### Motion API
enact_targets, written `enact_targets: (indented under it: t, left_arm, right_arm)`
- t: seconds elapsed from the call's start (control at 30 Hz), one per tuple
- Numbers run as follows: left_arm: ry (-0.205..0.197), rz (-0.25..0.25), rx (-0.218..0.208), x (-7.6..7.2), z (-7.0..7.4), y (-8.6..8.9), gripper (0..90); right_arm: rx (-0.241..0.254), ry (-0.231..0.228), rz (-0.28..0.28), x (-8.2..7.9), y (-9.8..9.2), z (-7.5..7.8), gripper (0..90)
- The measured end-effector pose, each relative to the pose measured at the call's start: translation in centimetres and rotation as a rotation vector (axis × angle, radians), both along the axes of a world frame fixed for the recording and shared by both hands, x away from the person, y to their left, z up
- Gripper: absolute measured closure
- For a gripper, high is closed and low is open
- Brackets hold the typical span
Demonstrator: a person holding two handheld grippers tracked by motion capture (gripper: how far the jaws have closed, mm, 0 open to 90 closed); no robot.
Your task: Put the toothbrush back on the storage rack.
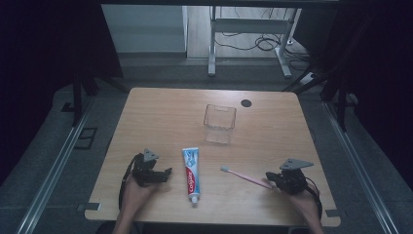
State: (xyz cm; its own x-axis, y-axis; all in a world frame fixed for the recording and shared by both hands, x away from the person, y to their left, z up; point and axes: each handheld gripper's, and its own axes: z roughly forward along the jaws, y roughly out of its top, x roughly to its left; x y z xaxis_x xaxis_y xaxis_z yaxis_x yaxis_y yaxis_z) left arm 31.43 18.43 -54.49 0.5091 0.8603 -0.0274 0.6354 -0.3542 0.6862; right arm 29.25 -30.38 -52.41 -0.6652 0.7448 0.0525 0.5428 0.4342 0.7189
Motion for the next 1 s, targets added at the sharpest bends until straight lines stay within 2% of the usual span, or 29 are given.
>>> enact_targets:
  t: [0.17,0.67,1.0]
  left_arm:
    - [0.000,0.000,0.000,0.0,0.0,0.0,13.0]
    - [0.000,0.000,0.000,0.0,0.0,0.0,13.0]
    - [0.000,0.000,0.000,0.0,0.0,0.0,13.0]
  right_arm:
    - [-0.004,-0.012,0.026,-0.2,0.6,-0.1,89.6]
    - [-0.020,0.016,0.059,-0.5,1.6,-0.3,89.6]
    - [-0.034,0.033,0.103,-1.0,2.8,-0.4,89.6]
